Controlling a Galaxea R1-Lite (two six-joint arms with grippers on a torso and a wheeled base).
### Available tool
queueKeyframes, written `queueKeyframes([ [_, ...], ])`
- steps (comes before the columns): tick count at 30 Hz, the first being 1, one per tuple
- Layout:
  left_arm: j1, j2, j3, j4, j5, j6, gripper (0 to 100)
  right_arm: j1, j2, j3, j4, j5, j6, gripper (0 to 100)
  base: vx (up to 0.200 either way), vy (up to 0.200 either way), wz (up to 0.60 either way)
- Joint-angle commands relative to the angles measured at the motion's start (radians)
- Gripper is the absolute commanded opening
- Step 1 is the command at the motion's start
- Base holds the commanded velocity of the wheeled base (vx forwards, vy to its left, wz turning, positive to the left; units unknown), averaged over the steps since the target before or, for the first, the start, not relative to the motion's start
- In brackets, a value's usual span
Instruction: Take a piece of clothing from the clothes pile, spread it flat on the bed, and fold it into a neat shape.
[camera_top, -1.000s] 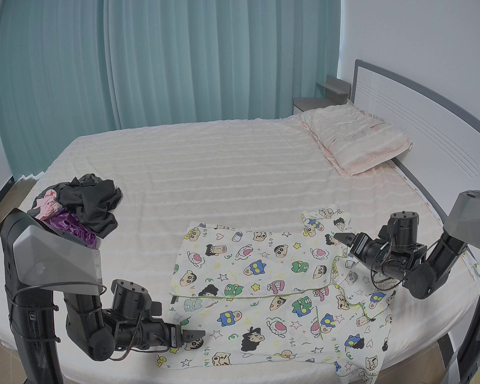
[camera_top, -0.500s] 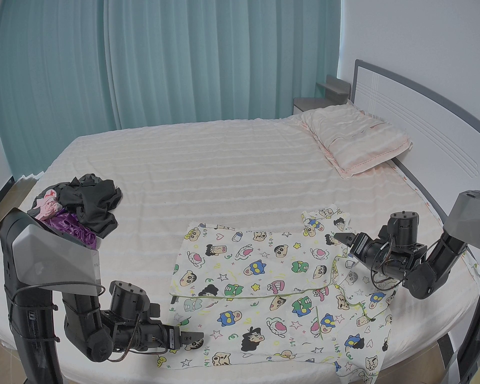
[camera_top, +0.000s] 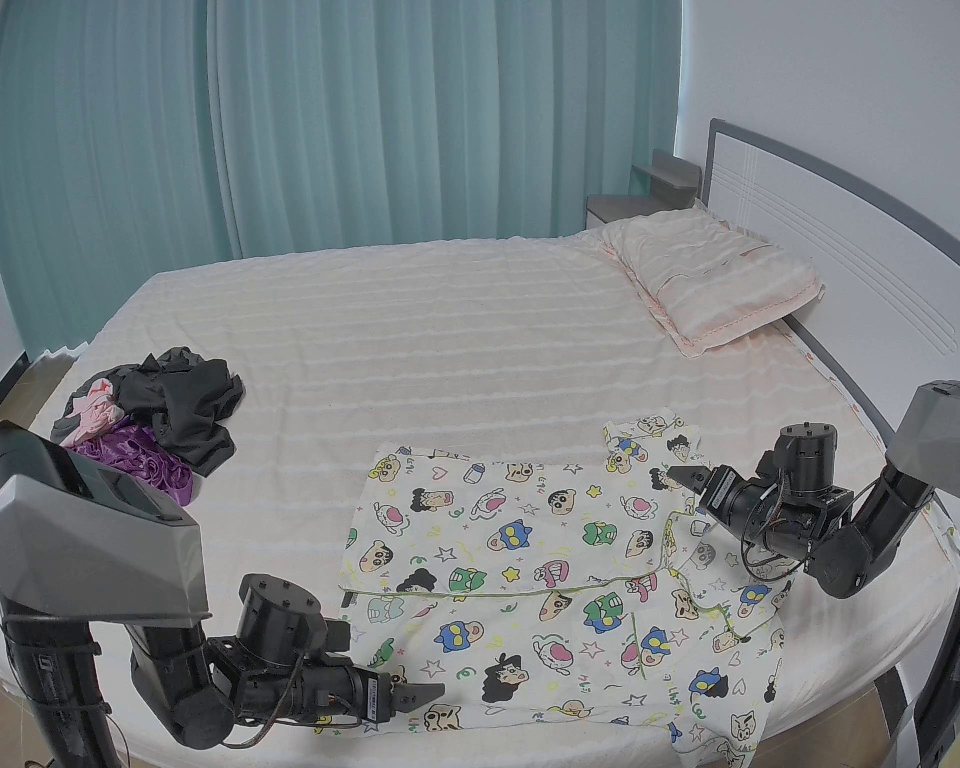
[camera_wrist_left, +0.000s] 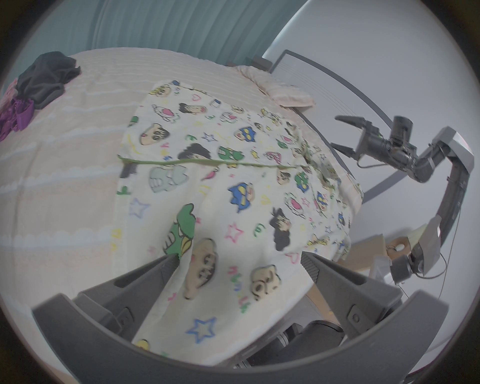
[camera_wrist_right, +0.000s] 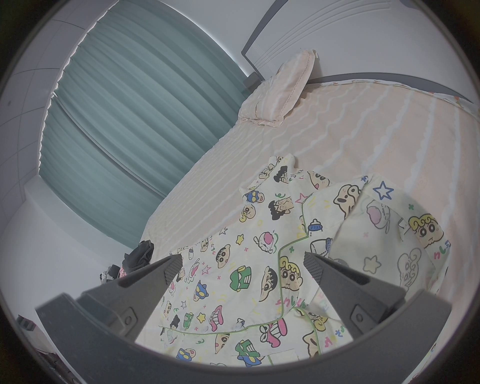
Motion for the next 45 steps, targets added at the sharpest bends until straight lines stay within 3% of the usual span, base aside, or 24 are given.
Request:
queueKeyframes([
  [1, -0.069, -0.012, 0.007, 0.000, 0.007, -0.019, 100, 0.001, 0.003, 0.000, 0.000, 0.001, 0.000, 100, 0.000, 0.000, 0.00],
  [13, -0.167, 0.041, 0.002, 0.000, 0.010, -0.025, 100, 0.005, 0.001, 0.000, 0.000, 0.001, 0.002, 100, 0.000, 0.000, 0.00],
  [23, -0.182, 0.035, 0.016, -0.020, 0.029, -0.053, 100, 0.006, 0.001, 0.001, 0.000, 0.001, 0.000, 100, 0.000, 0.000, 0.00],
  [27, -0.156, -0.071, 0.030, -0.048, 0.041, -0.144, 100, 0.006, 0.001, 0.001, 0.000, 0.001, 0.002, 100, 0.000, 0.000, 0.00],
  [29, -0.077, -0.120, 0.022, -0.054, 0.040, -0.177, 100, 0.006, 0.001, 0.001, 0.000, 0.001, 0.000, 100, 0.000, 0.000, 0.00],
  [36, 0.106, -0.062, 0.029, -0.055, 0.027, -0.071, 100, 0.008, -0.001, 0.006, 0.000, 0.001, 0.002, 100, 0.000, 0.000, 0.00],
  [45, 0.199, 0.073, 0.024, -0.091, -0.063, 0.068, 100, 0.008, -0.001, 0.006, 0.000, 0.001, 0.000, 100, 0.000, 0.000, 0.00],
])
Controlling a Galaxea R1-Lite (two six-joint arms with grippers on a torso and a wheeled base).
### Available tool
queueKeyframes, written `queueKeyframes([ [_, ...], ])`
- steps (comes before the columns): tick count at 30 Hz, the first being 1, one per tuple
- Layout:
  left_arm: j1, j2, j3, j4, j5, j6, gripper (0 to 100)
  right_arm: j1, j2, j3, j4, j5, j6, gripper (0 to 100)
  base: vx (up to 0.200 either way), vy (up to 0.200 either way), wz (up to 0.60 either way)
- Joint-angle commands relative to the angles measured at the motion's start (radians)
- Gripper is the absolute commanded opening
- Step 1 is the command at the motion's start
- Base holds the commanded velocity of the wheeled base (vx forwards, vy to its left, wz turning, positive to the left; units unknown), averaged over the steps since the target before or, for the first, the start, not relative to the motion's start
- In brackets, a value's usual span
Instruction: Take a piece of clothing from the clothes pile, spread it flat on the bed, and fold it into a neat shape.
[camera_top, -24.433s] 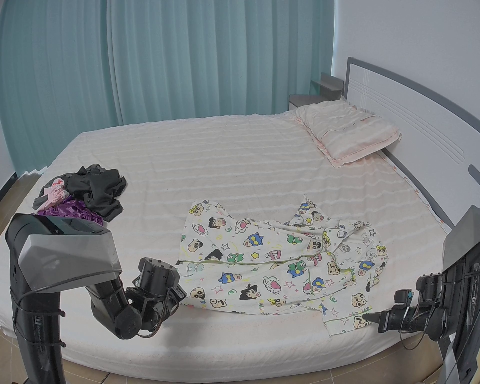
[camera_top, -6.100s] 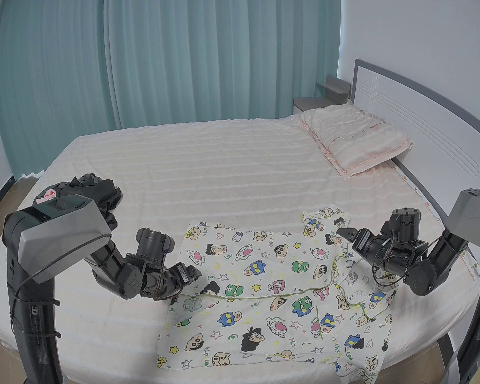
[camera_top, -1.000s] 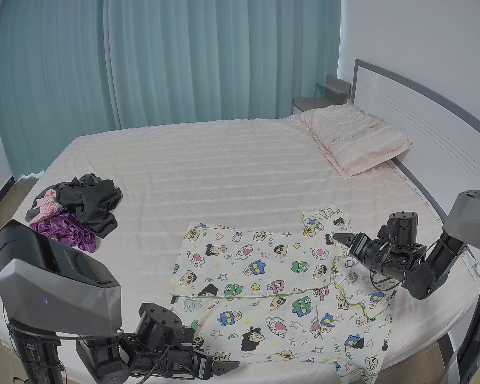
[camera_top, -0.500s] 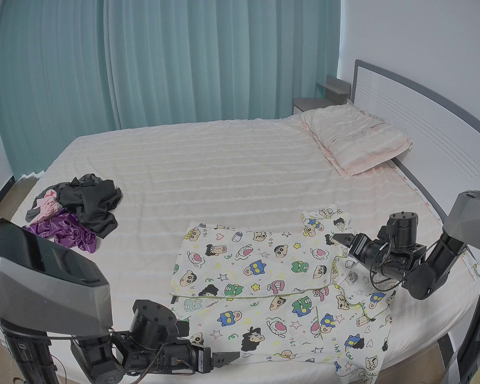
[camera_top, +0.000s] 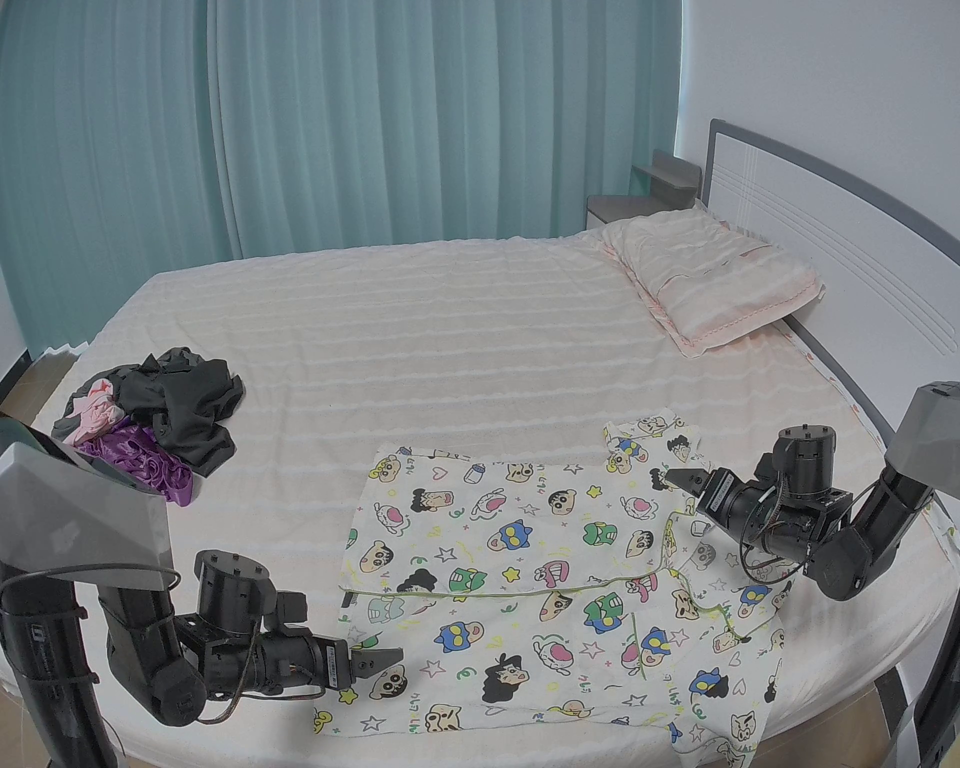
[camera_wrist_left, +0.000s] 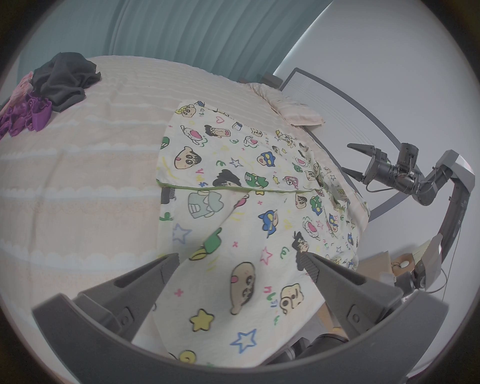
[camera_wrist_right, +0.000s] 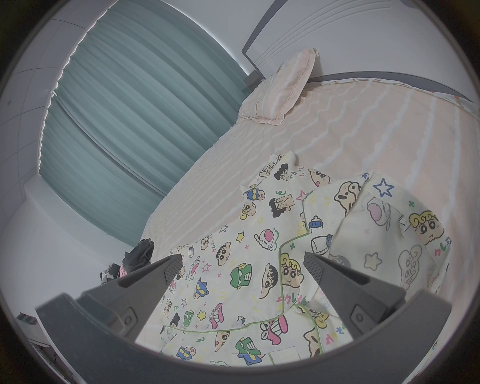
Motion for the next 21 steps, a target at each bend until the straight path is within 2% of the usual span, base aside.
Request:
queueKeyframes([
  [1, 0.041, 0.087, -0.004, -0.031, -0.020, 0.024, 100, 0.000, 0.000, -0.001, 0.000, 0.000, -0.001, 100, 0.000, 0.000, 0.00],
  [8, 0.038, 0.163, 0.006, -0.129, -0.020, 0.026, 100, 0.000, 0.000, -0.001, 0.000, 0.000, -0.001, 100, 0.000, 0.000, 0.00],
  [21, 0.022, 0.179, 0.016, -0.149, -0.021, 0.023, 100, 0.000, 0.000, 0.000, 0.000, 0.007, 0.001, 100, 0.000, 0.000, 0.00],
])
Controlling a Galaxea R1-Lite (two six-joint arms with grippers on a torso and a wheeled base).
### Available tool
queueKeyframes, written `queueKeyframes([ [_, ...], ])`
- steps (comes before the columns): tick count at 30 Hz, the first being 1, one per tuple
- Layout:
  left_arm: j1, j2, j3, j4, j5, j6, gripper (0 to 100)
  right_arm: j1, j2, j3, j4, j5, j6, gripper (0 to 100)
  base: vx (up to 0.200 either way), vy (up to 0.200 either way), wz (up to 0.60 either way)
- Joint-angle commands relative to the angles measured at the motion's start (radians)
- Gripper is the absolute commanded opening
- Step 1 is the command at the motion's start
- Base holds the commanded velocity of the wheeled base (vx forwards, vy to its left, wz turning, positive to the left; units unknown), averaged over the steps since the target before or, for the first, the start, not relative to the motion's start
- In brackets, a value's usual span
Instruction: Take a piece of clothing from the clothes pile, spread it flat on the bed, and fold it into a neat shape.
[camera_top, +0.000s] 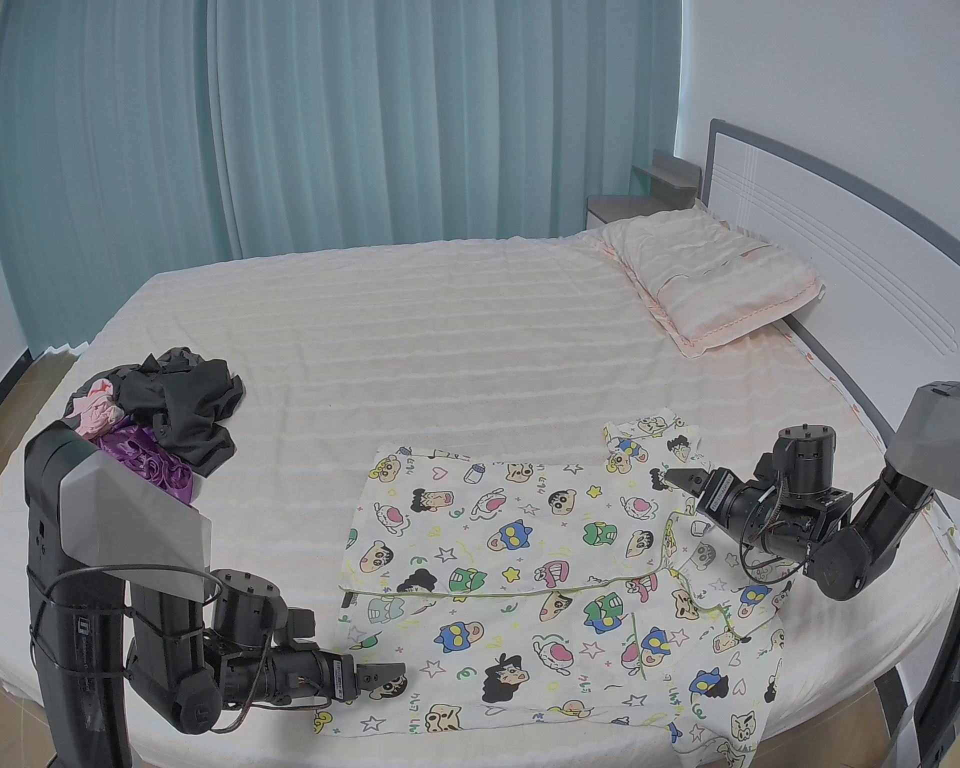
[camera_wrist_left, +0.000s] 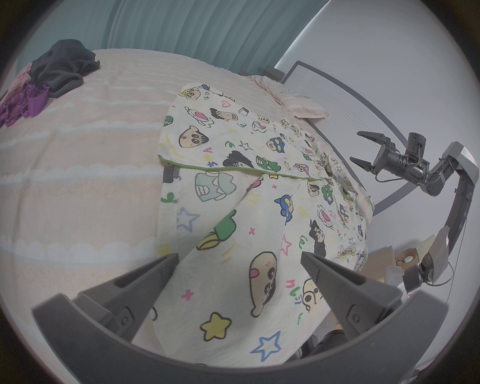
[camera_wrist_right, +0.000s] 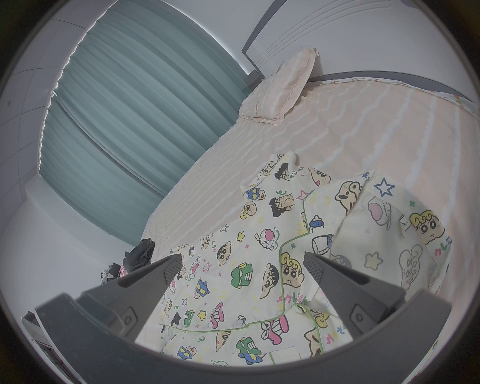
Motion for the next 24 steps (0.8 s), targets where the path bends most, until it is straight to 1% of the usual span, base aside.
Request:
queueKeyframes([
  [1, 0.004, 0.010, 0.005, 0.001, 0.000, -0.001, 100, 0.000, 0.000, 0.001, 0.000, 0.001, 0.000, 100, 0.000, 0.000, 0.00],
  [3, 0.007, 0.010, 0.009, 0.001, 0.000, -0.001, 100, 0.000, 0.000, 0.001, 0.000, 0.001, 0.000, 100, 0.000, 0.000, 0.00],
  [4, 0.007, 0.008, 0.011, 0.001, 0.002, -0.001, 0, 0.000, 0.001, 0.000, 0.000, 0.003, 0.000, 100, 0.000, 0.000, 0.00],
  [14, 0.010, -0.001, 0.012, 0.001, 0.012, -0.006, 0, 0.000, 0.001, 0.001, 0.000, 0.003, 0.000, 100, 0.000, 0.000, 0.00],
  [19, -0.005, -0.015, 0.014, 0.001, 0.023, -0.006, 0, 0.000, 0.001, 0.001, 0.000, 0.003, 0.000, 100, 0.000, 0.000, 0.00],
  [23, -0.085, -0.047, 0.020, 0.001, 0.074, -0.009, 0, 0.000, 0.001, 0.001, 0.000, 0.003, 0.000, 100, 0.000, 0.000, 0.00],
  [24, -0.088, -0.047, 0.020, 0.001, 0.075, -0.009, 0, 0.000, 0.001, 0.001, 0.000, 0.003, 0.000, 100, 0.000, 0.000, 0.00],
])
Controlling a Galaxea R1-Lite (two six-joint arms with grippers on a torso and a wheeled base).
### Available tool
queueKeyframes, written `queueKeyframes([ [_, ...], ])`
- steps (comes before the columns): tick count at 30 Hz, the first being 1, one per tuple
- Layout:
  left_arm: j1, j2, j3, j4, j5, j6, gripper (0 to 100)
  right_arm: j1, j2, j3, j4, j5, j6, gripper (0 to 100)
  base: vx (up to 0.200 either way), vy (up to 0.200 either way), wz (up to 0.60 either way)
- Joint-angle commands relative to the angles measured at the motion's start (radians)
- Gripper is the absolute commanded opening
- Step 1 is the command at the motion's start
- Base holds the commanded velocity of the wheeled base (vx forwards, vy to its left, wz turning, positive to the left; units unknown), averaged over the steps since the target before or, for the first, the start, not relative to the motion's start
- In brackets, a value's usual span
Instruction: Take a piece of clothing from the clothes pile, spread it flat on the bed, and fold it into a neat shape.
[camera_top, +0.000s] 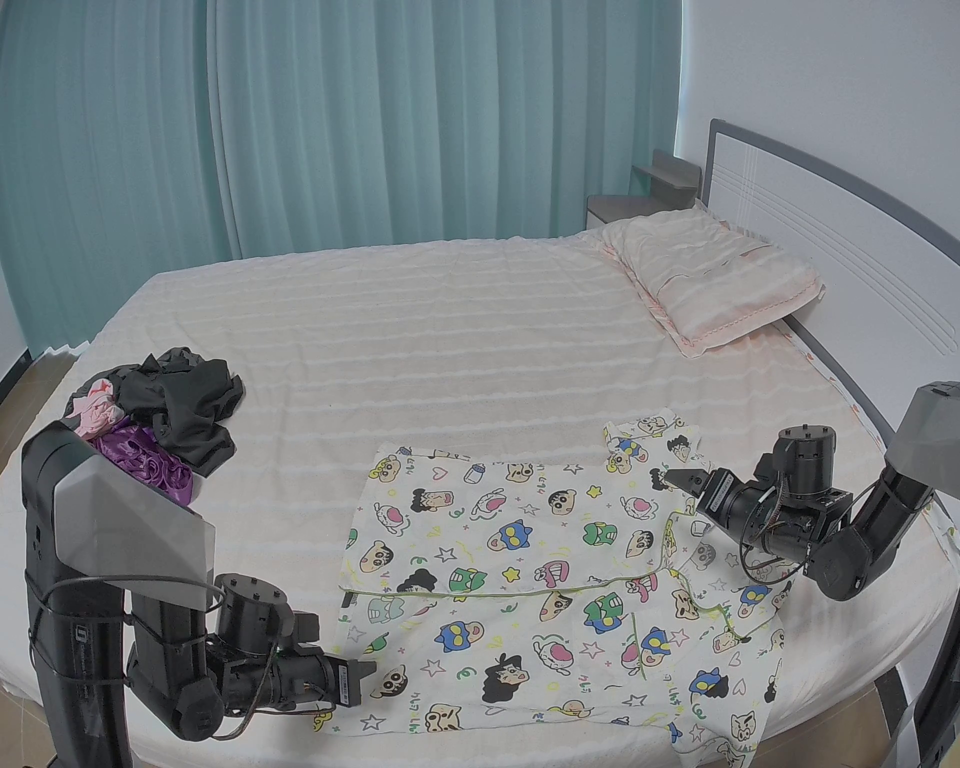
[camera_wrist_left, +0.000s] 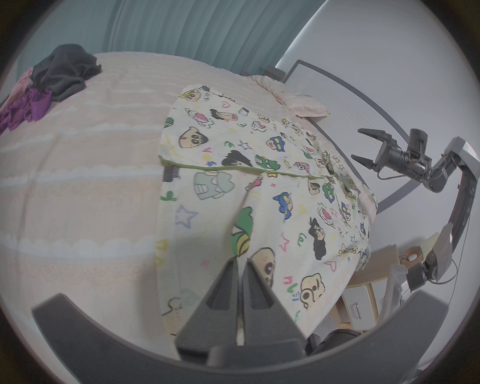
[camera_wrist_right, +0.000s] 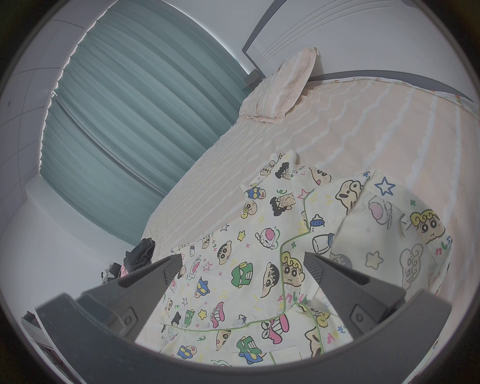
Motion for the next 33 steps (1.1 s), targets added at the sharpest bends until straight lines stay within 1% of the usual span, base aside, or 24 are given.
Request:
queueKeyframes([
  [1, -0.050, -0.028, 0.004, 0.000, 0.022, -0.002, 0, 0.000, 0.001, 0.000, 0.000, 0.000, 0.000, 100, 0.000, 0.000, 0.00],
  [2, -0.113, -0.035, 0.007, 0.000, 0.045, -0.011, 0, 0.000, 0.001, 0.000, 0.000, 0.000, 0.000, 100, 0.000, 0.000, 0.00],
  [6, -0.198, -0.025, 0.007, 0.000, 0.067, -0.011, 0, 0.000, 0.001, 0.000, 0.000, -0.001, 0.000, 100, 0.000, 0.000, 0.00],
  [7, -0.204, -0.024, 0.007, 0.000, 0.068, -0.011, 0, 0.000, 0.001, 0.000, 0.000, 0.000, 0.000, 100, 0.000, 0.000, 0.00],
  [8, -0.230, -0.024, 0.007, 0.000, 0.084, -0.011, 0, 0.000, 0.001, 0.000, 0.000, 0.000, 0.000, 100, 0.000, 0.000, 0.00],
  [13, -0.277, 0.005, -0.004, 0.000, 0.137, -0.010, 0, 0.000, 0.003, 0.000, 0.000, 0.000, 0.000, 100, 0.000, 0.000, 0.00],
  [16, -0.285, 0.022, -0.007, 0.000, 0.147, -0.010, 0, 0.000, 0.003, 0.000, 0.000, 0.000, 0.000, 100, 0.000, 0.000, 0.00],
  [17, -0.286, 0.025, -0.007, 0.000, 0.147, -0.010, 100, 0.000, 0.003, 0.000, 0.000, 0.000, 0.000, 100, 0.000, 0.000, 0.00],
  [21, -0.306, 0.028, -0.002, 0.000, 0.159, -0.010, 100, 0.000, 0.004, 0.000, 0.000, 0.000, 0.000, 100, 0.000, 0.000, 0.00],
  [26, -0.342, 0.021, 0.001, 0.000, 0.254, -0.016, 100, 0.000, 0.006, 0.000, 0.000, 0.002, 0.000, 100, 0.000, 0.000, 0.00],
  [32, -0.354, -0.025, -0.001, -0.002, 0.276, -0.080, 100, 0.000, 0.006, 0.000, 0.000, 0.002, 0.000, 100, 0.000, 0.000, 0.00],
  [33, -0.354, -0.054, -0.004, 0.000, 0.292, -0.094, 100, 0.000, 0.004, 0.000, 0.000, 0.002, 0.000, 100, 0.000, 0.000, 0.00],
])
